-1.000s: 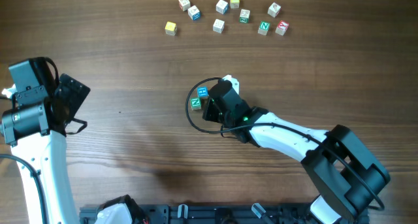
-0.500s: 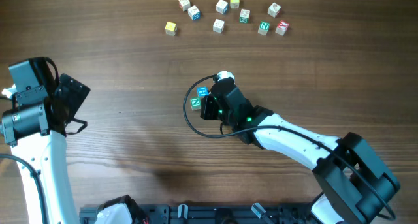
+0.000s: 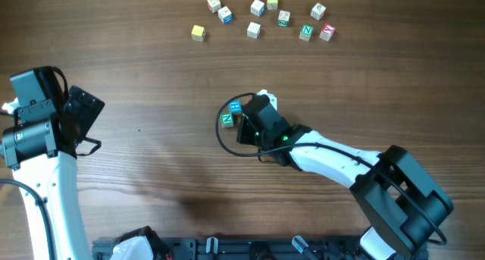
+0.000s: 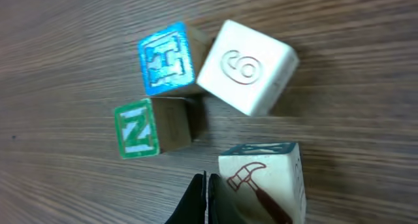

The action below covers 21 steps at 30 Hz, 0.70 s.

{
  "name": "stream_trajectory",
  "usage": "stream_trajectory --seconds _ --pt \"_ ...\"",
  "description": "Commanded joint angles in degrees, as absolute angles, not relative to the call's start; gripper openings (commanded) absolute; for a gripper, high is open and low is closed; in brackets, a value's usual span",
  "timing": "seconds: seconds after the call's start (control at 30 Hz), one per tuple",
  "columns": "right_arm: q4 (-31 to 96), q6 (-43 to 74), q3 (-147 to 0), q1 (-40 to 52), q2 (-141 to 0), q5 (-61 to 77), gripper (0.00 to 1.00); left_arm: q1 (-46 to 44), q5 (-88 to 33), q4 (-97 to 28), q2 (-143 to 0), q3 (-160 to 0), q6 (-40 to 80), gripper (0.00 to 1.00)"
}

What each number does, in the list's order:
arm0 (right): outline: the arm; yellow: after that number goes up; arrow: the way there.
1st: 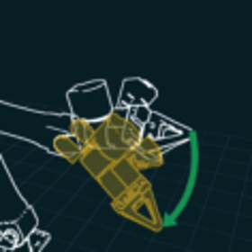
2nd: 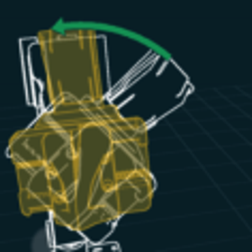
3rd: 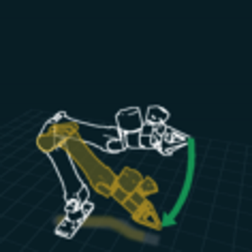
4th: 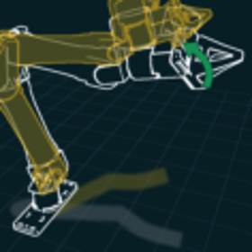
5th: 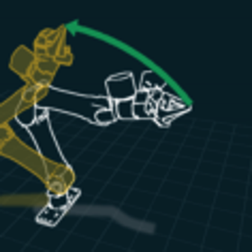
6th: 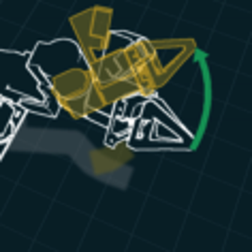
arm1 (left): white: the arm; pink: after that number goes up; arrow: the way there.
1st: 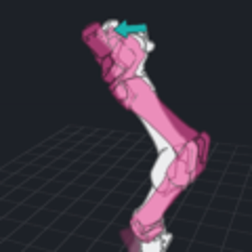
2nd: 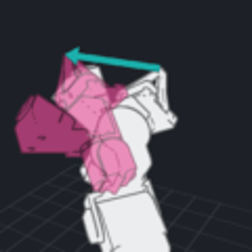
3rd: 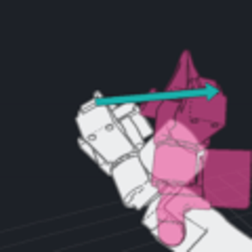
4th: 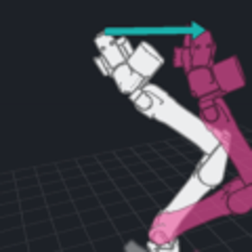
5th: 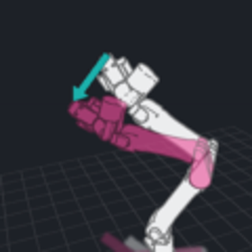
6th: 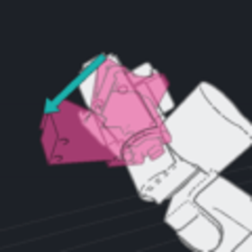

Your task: Form a circle

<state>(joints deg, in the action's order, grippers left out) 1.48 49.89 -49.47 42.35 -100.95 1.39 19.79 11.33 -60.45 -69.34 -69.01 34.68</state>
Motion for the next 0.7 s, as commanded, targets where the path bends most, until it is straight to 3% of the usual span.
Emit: stream_trajectory --seconds 0.0,0.67 --pt "1.54 51.59 -49.28 42.52 -101.84 -0.21 0.04 20.21 12.05 -60.29 -69.56 -69.41 35.40 1.00" --pt "0.54 51.03 -49.30 42.52 -101.14 -3.20 0.04 20.21 12.05 -60.29 -69.56 -69.41 35.40 1.00"
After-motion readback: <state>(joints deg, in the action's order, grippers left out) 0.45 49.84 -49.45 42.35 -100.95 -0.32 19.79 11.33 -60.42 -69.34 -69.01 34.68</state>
